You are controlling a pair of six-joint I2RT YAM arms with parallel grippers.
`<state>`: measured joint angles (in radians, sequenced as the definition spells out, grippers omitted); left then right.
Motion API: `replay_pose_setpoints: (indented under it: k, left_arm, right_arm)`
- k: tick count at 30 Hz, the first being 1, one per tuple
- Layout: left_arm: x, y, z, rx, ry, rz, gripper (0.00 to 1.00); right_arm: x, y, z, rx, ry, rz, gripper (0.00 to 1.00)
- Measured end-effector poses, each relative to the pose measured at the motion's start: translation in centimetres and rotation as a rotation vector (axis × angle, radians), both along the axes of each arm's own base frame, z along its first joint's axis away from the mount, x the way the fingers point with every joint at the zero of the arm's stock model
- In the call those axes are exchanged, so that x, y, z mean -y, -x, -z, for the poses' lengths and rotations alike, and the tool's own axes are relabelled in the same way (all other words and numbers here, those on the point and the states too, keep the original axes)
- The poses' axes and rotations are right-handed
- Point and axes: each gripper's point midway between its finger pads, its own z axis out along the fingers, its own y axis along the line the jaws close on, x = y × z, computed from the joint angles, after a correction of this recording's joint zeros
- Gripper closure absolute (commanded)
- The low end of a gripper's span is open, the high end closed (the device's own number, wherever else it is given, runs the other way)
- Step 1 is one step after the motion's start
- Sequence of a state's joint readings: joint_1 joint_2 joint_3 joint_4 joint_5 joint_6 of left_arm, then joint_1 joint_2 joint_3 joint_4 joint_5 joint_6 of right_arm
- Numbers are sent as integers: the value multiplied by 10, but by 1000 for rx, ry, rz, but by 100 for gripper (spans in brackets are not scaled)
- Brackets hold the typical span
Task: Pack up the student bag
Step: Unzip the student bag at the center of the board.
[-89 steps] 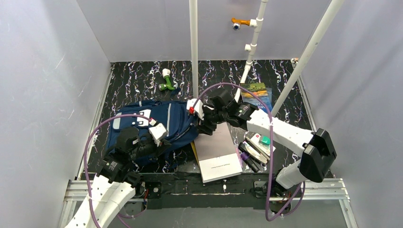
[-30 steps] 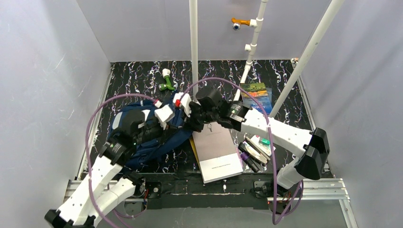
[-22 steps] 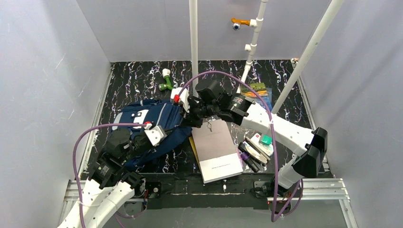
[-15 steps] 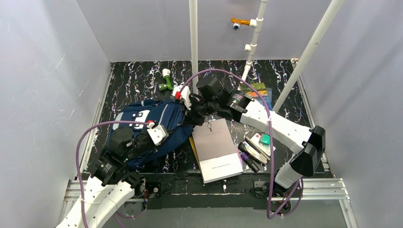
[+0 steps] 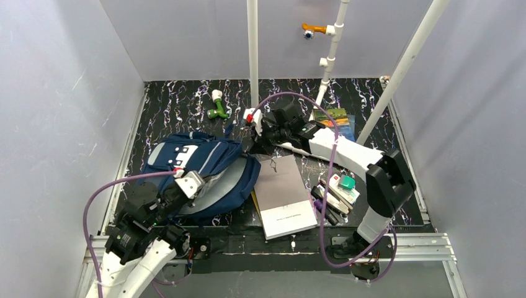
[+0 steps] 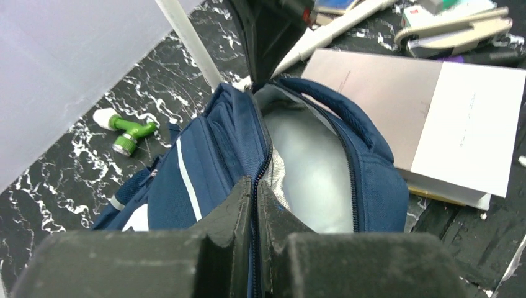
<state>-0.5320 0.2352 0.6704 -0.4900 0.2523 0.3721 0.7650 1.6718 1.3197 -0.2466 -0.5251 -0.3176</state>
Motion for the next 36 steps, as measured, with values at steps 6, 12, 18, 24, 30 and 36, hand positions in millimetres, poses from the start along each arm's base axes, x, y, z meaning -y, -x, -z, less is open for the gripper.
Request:
replay_pose_setpoints:
  k: [6, 12, 18, 24, 30, 36]
  left_arm:
    - [-6, 11, -41, 41, 85, -14, 100]
    - [-8, 17, -54, 17, 137, -33, 77]
    - [-1, 4, -31, -196, 189, -110, 10]
    - [22, -19, 3, -441, 163, -150, 9]
    - [50, -43, 18, -568, 165, -155, 23]
    - [83, -33, 41, -647, 168, -104, 22]
  right_arm:
    - [-21, -39, 25, 58, -24, 44, 99]
    - [-25, -52, 30, 94, -11, 87, 99]
    - [-30, -36, 4, 92, -56, 93, 99]
    - [-50, 2, -39, 111, -156, 32, 99]
    - [-52, 3, -41, 91, -168, 61, 99]
    - [-25, -21, -22, -8, -95, 257, 47]
